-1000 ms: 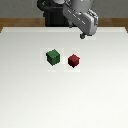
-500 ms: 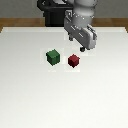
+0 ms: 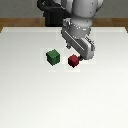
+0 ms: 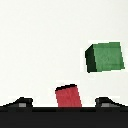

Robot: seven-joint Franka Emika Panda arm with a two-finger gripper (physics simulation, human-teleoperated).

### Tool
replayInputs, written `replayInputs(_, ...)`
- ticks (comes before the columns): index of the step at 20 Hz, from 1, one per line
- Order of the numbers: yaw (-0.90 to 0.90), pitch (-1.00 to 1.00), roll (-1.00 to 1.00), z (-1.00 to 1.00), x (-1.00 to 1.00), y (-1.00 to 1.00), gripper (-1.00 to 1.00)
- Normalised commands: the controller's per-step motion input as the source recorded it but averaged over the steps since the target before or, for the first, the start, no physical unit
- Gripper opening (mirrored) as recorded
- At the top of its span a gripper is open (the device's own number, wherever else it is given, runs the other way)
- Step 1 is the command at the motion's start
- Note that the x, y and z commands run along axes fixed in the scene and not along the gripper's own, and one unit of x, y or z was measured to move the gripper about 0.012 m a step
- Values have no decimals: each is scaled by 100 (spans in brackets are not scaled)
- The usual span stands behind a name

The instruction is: Place the red cube on top of the green cube.

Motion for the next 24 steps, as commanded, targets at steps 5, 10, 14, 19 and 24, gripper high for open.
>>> replayInputs(5,0,0,0,-40,0,0,-100)
replayInputs(10,0,0,0,0,0,0,-100)
replayInputs(14,0,0,0,0,0,0,-100)
replayInputs(19,0,0,0,0,0,0,100)
replayInputs(24,0,0,0,0,0,0,100)
